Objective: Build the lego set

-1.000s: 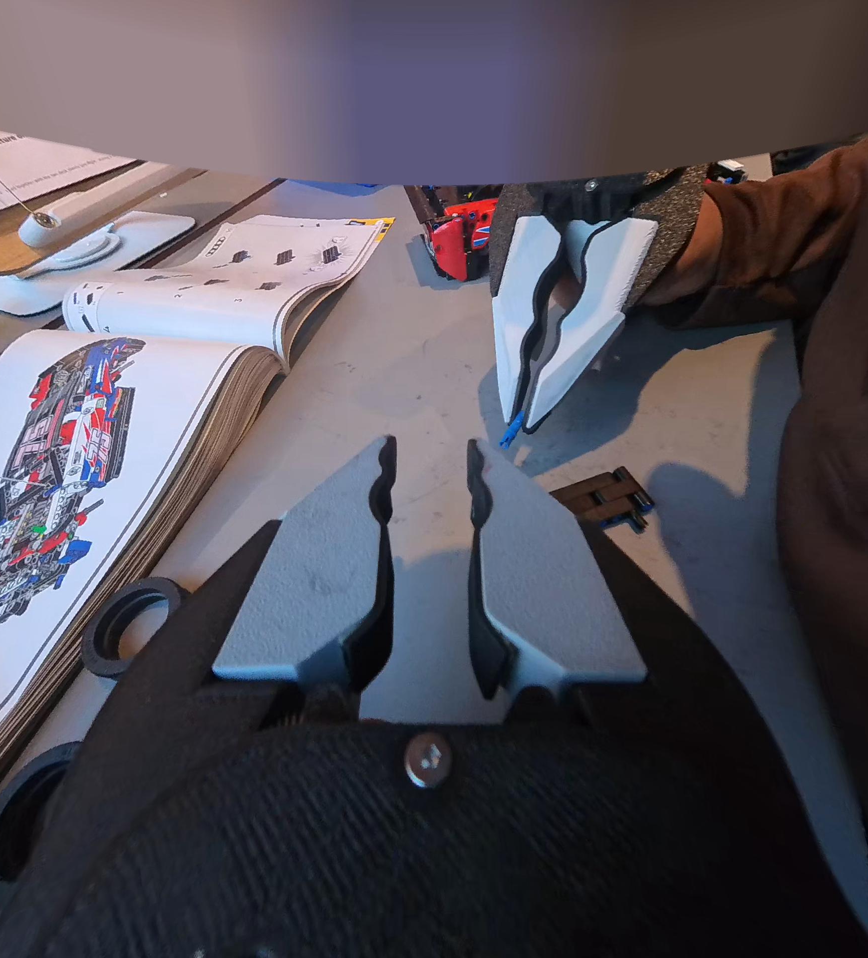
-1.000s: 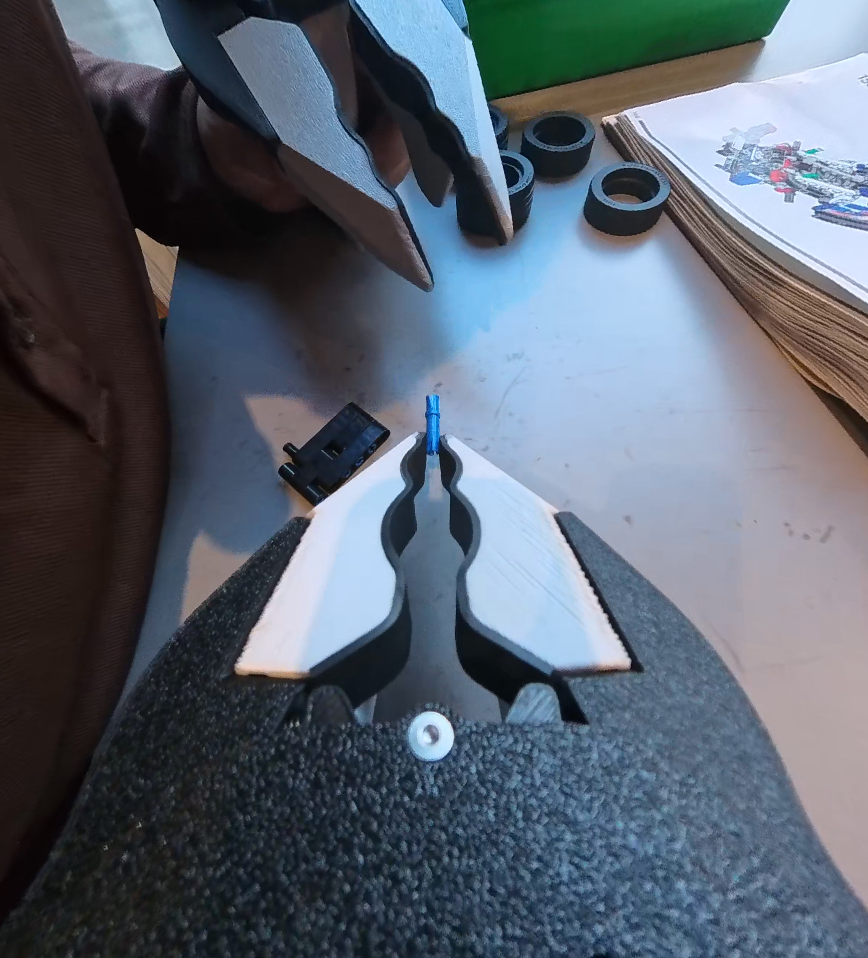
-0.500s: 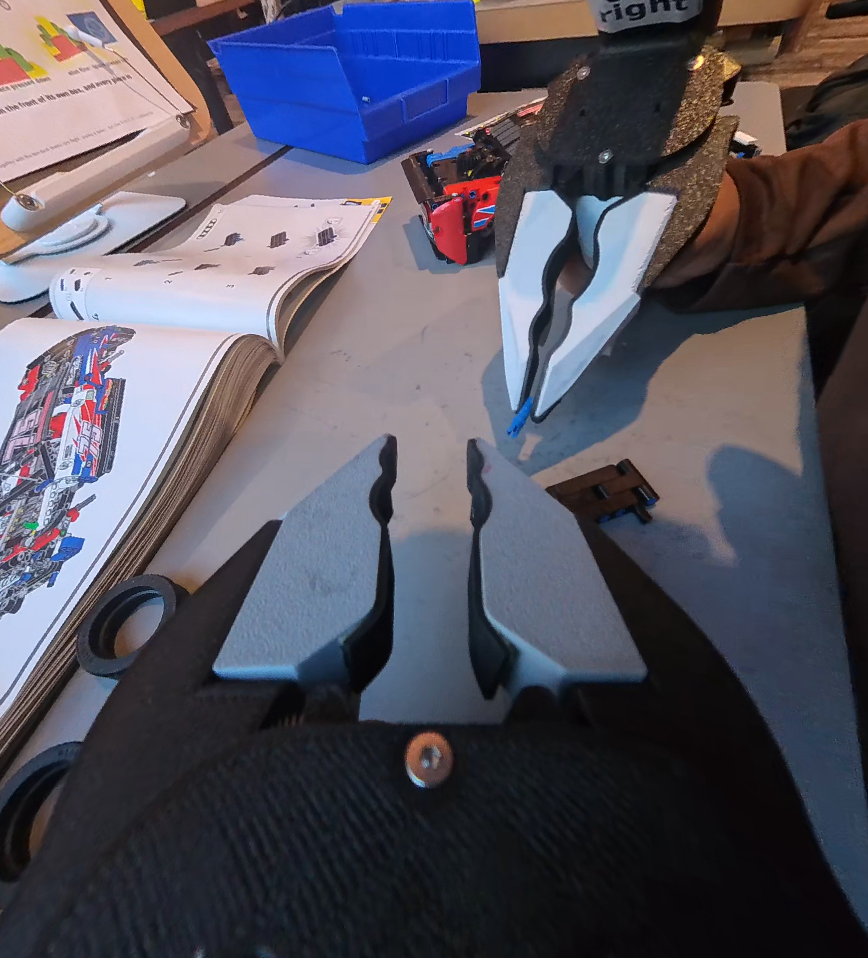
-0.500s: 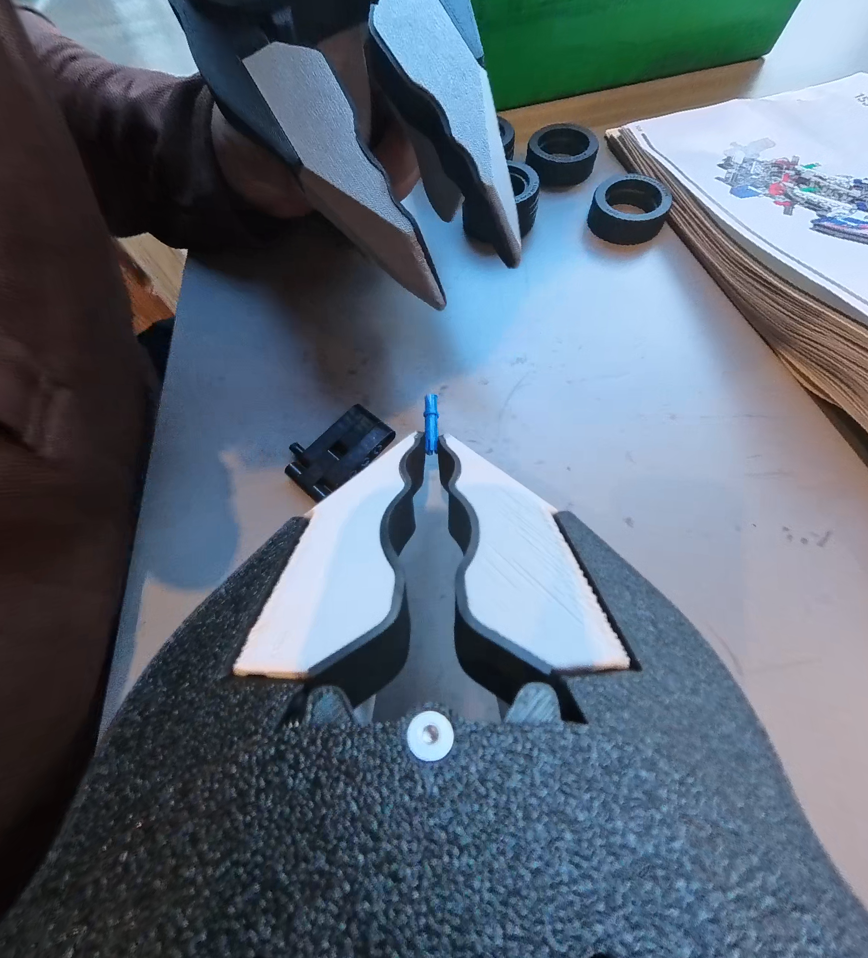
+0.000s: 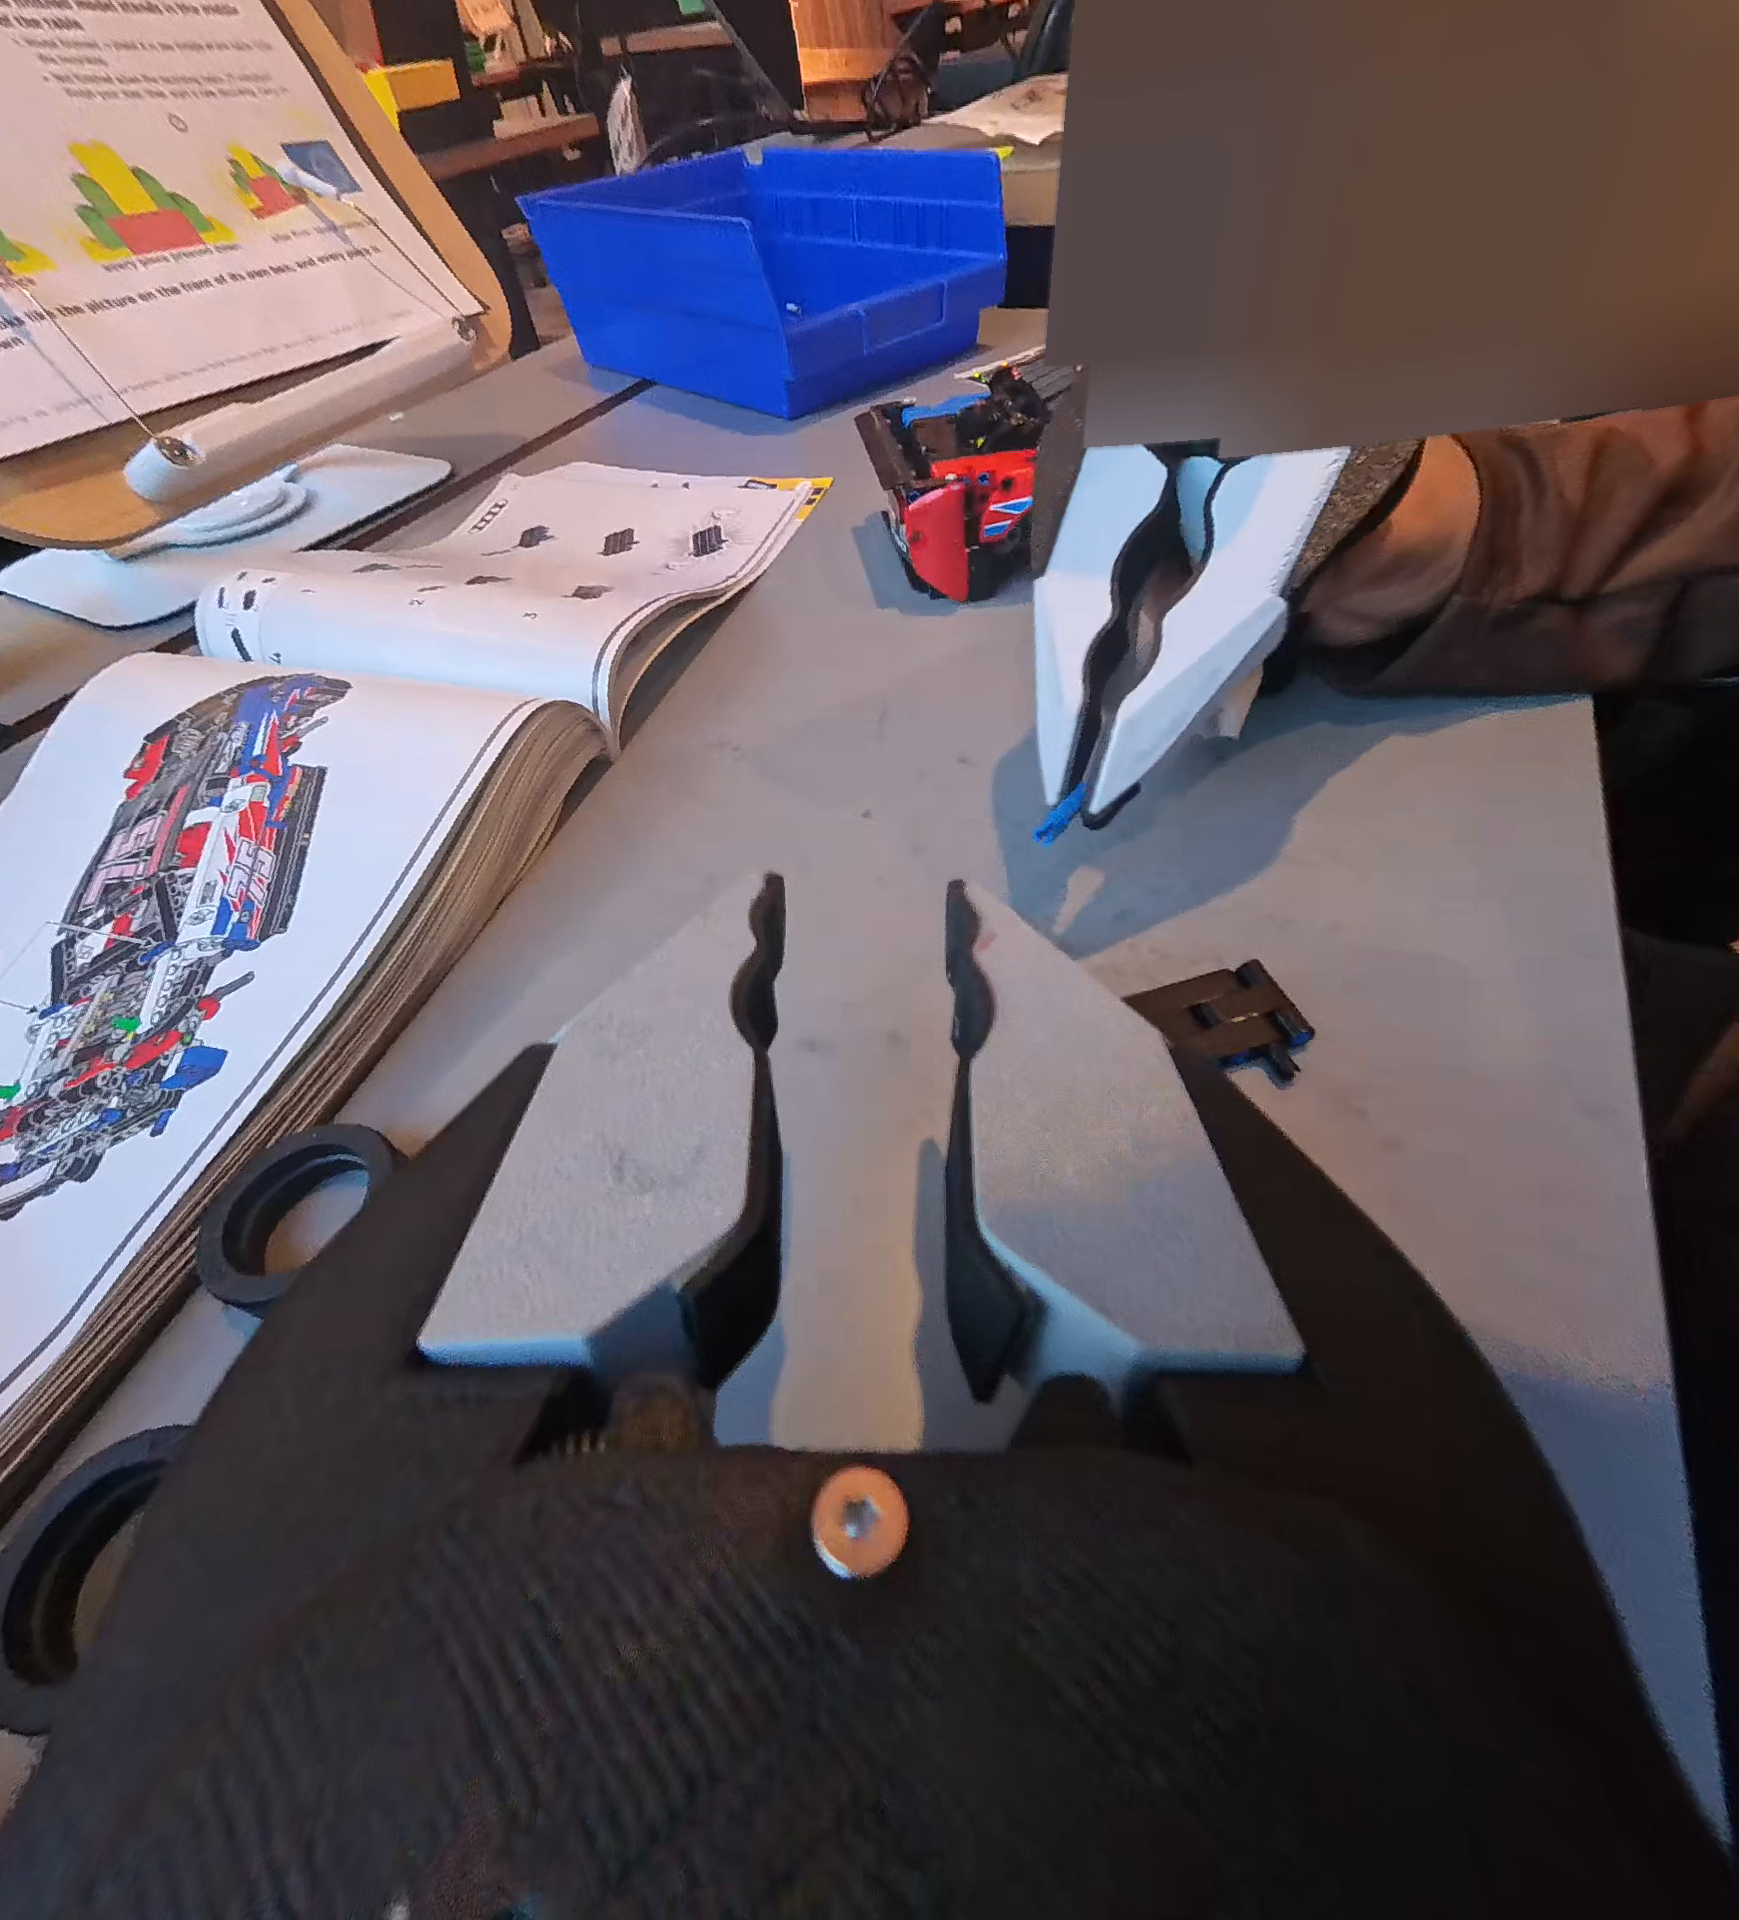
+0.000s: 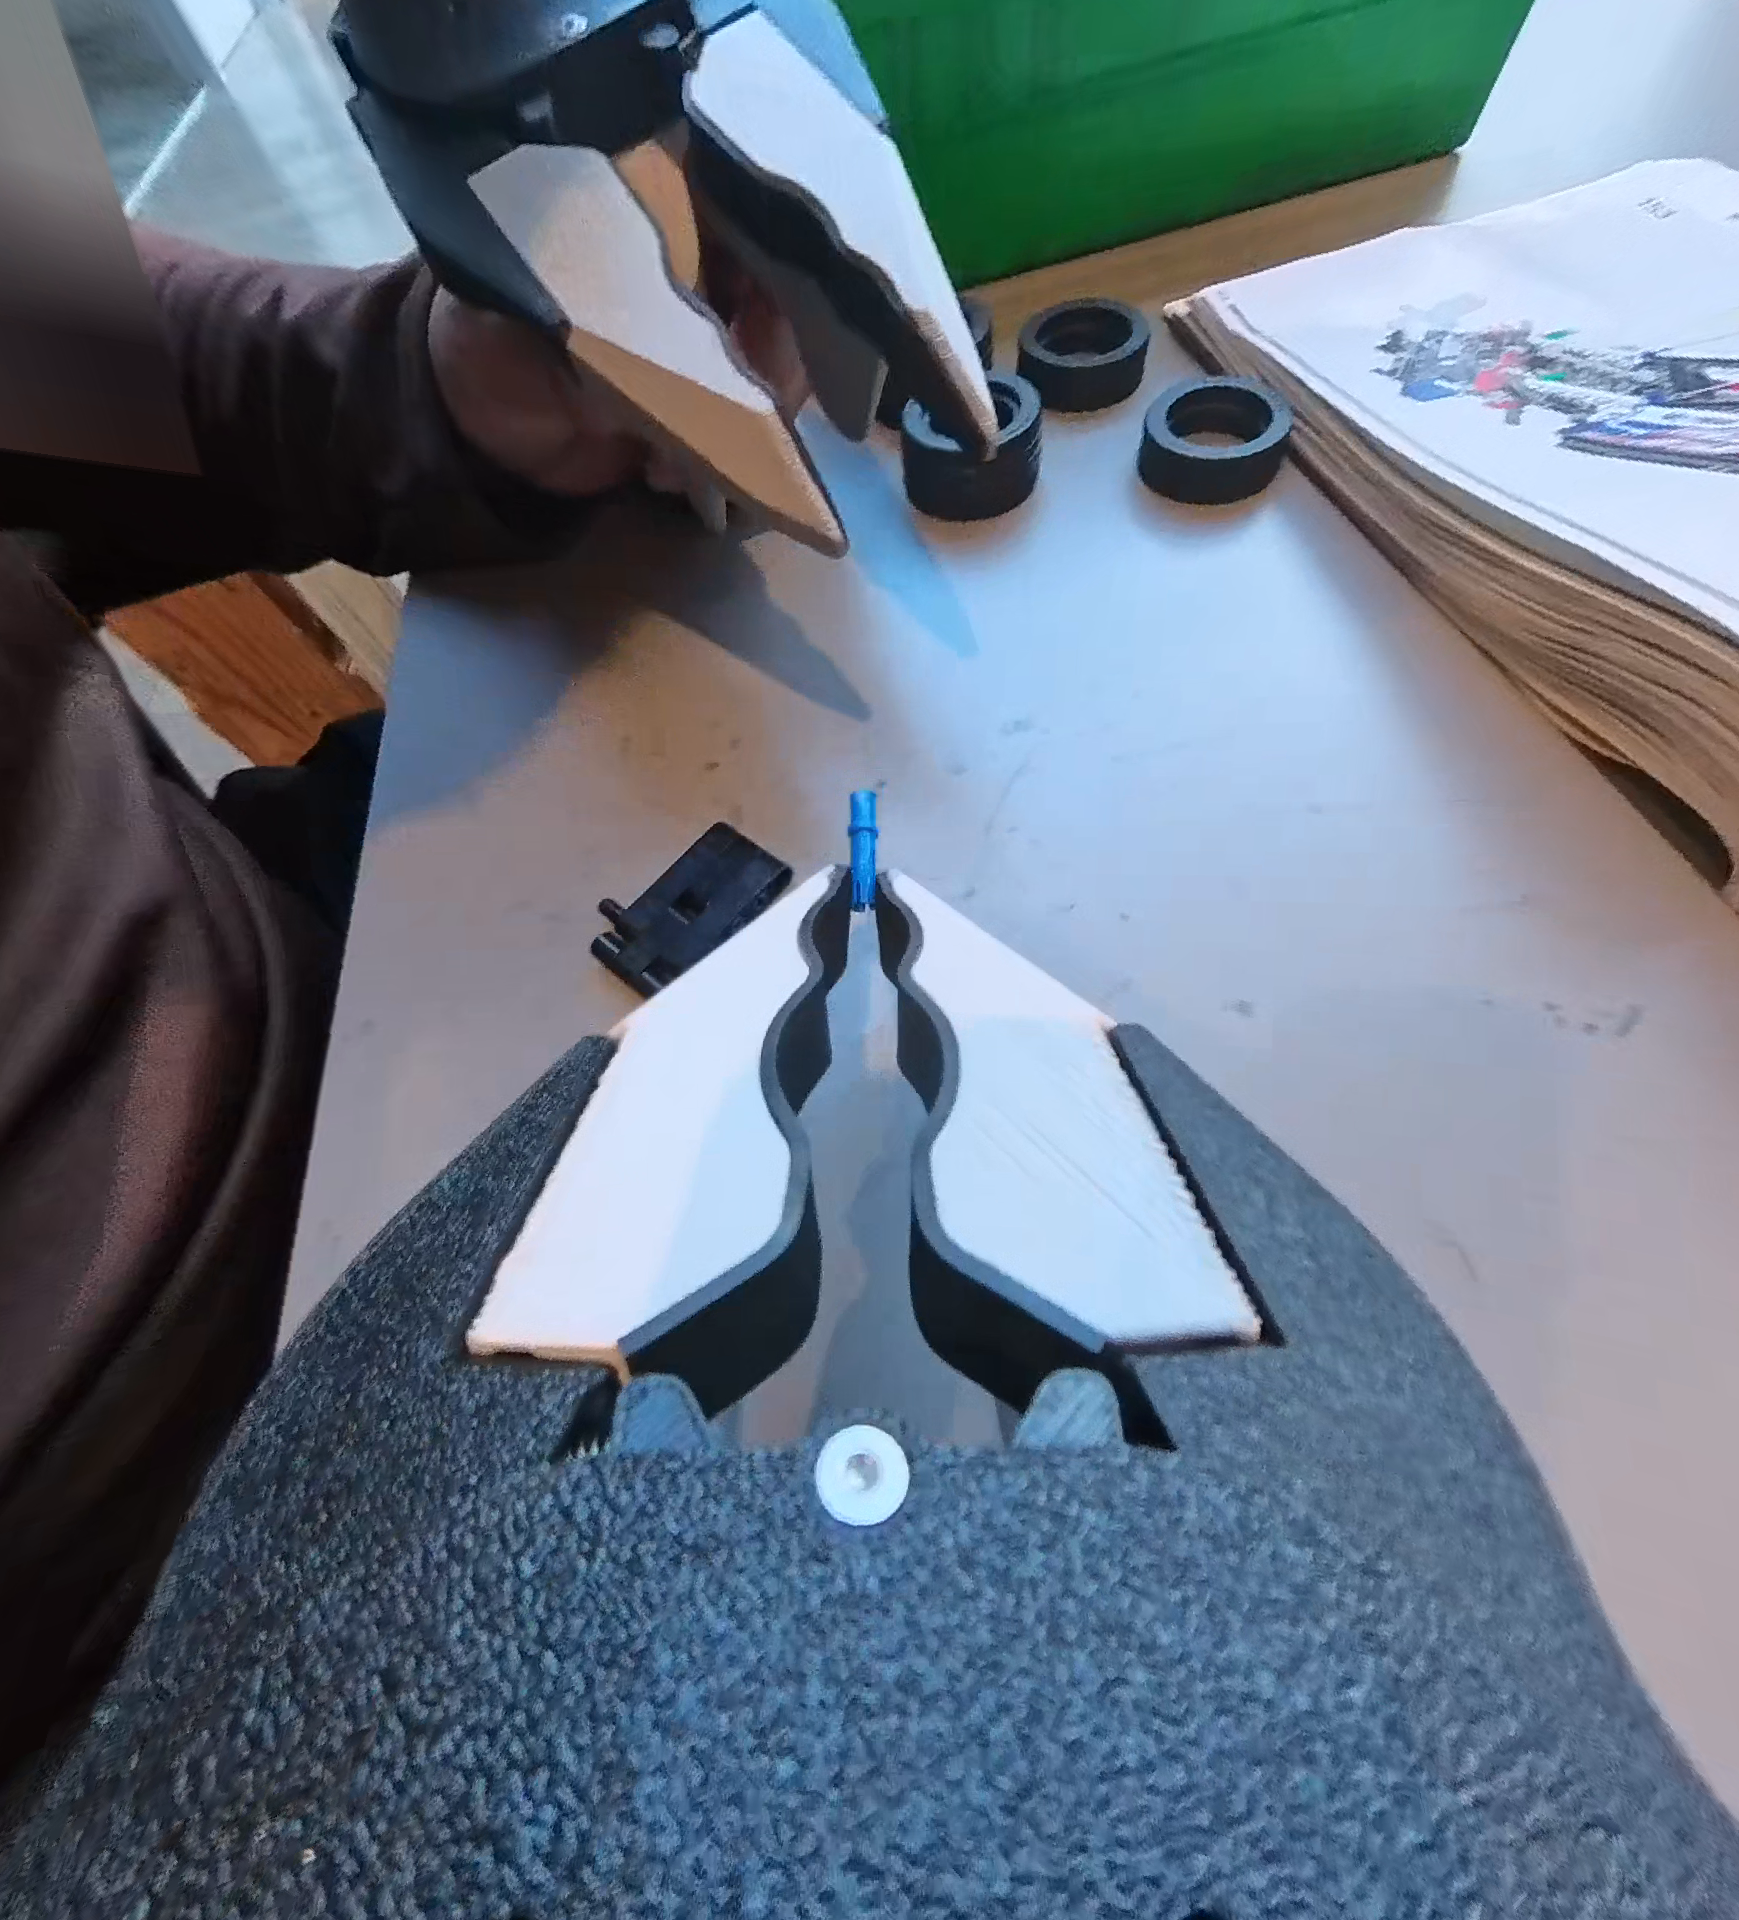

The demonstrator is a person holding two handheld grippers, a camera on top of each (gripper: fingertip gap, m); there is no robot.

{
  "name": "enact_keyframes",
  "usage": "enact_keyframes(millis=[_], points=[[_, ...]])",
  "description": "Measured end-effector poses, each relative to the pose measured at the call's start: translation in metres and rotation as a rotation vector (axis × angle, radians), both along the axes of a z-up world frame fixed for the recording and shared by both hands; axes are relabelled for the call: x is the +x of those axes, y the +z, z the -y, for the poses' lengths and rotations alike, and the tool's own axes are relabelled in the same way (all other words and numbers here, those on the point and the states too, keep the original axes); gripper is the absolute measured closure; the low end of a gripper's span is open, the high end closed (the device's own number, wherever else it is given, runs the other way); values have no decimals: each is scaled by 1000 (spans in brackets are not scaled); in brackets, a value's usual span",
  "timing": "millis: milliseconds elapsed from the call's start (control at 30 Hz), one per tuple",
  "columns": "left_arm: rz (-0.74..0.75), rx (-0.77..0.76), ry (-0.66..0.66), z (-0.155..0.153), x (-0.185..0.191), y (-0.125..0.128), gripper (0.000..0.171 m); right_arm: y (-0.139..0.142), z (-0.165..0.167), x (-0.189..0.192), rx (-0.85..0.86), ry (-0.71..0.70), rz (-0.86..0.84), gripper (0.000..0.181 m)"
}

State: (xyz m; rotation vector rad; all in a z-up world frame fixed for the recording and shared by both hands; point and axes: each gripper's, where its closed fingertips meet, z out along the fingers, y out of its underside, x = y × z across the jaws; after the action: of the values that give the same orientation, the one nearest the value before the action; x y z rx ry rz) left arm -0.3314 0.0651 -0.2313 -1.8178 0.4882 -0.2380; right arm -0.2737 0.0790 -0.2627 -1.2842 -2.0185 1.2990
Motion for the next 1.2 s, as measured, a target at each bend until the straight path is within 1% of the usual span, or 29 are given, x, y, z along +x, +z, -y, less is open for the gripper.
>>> enact_keyframes(millis=[67,133,200,233,267,300,367,400,433,533,600,633,667,733,900,1000,1033,1067,1133,1200], points=[[-18,-27,1,1,2,-5,143,-3,5,5,7,39,19,177],[-28,-95,-28,5,11,-14,136,-5,8,9,12,69,28,177],[30,-208,-121,17,38,-24,125,-7,10,13,16,98,48,177],[82,-264,-127,21,49,-27,121,-10,10,14,23,105,61,177],[115,-319,-102,22,56,-33,116,-12,10,15,31,108,73,177],[113,-378,-69,23,61,-41,106,-14,10,16,38,110,85,177],[52,-476,-17,26,63,-59,86,-17,10,18,55,114,100,177],[19,-495,2,25,63,-65,85,-19,10,18,62,116,109,177],[-5,-484,17,23,63,-65,88,-21,10,19,68,116,123,177],[-81,-476,46,23,64,-69,90,-26,9,18,88,111,149,177],[-129,-465,37,24,66,-71,95,-27,10,19,93,119,152,177],[-127,-459,3,26,70,-70,111,-27,11,20,94,127,152,177],[-130,-454,-24,28,72,-69,123,-27,12,20,95,135,152,177],[-124,-458,-60,30,72,-69,123,-28,15,22,100,158,153,177],[-27,-493,-130,34,71,-65,123,-33,19,24,134,185,169,177],[-7,-507,-195,40,72,-64,122,-33,25,24,143,201,167,177],[-8,-508,-209,41,72,-64,121,-34,27,24,145,210,170,177],[-2,-510,-221,43,73,-63,116,-35,29,25,150,220,176,177],[32,-528,-199,42,76,-62,109,-38,29,24,169,210,187,177],[17,-531,-158,40,75,-63,113,-37,32,25,152,216,198,177]])
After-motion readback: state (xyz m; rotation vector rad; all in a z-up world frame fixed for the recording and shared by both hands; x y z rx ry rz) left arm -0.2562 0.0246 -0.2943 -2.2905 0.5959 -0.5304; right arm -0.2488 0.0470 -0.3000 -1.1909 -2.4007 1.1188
